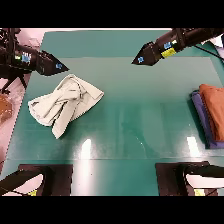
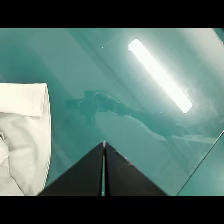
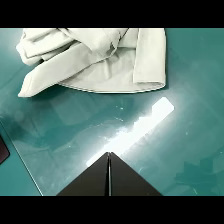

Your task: Fold the shirts.

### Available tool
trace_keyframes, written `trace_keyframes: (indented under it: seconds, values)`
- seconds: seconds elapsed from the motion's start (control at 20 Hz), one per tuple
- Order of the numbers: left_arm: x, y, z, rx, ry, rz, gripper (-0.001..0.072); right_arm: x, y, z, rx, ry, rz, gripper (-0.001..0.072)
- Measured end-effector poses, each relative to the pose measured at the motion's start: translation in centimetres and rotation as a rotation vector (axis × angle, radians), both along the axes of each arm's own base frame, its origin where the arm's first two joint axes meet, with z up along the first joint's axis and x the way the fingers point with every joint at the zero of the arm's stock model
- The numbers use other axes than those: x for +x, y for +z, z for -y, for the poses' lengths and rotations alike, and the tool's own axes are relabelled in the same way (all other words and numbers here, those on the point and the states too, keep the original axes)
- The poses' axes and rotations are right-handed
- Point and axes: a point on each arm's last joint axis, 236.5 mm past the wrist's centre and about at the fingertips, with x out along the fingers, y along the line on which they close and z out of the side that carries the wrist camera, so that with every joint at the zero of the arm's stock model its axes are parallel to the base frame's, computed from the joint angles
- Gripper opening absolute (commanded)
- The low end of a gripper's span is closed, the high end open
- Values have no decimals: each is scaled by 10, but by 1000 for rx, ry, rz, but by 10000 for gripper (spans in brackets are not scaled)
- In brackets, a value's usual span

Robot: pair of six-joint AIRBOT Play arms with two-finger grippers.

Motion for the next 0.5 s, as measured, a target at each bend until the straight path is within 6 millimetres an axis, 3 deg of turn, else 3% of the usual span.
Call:
trace_keyframes:
  seconds: [0.25,0.3,0.35,0.4,0.45,0.5]
  values:
    - [7,-8,-12,57,38,6,26,0,0,0,0,0,0,17]
    - [12,-15,-23,99,81,-3,119,0,0,0,0,1,-1,17]
    - [17,-24,-39,157,138,-18,392,-1,0,0,-2,2,-3,18]
    - [20,-34,-59,226,204,-41,587,-2,-1,1,-5,5,-7,20]
    - [23,-42,-79,289,270,-62,594,-3,-1,1,-6,5,-10,99]
    - [24,-49,-98,349,334,-80,595,-3,-2,1,-4,-3,-19,276]
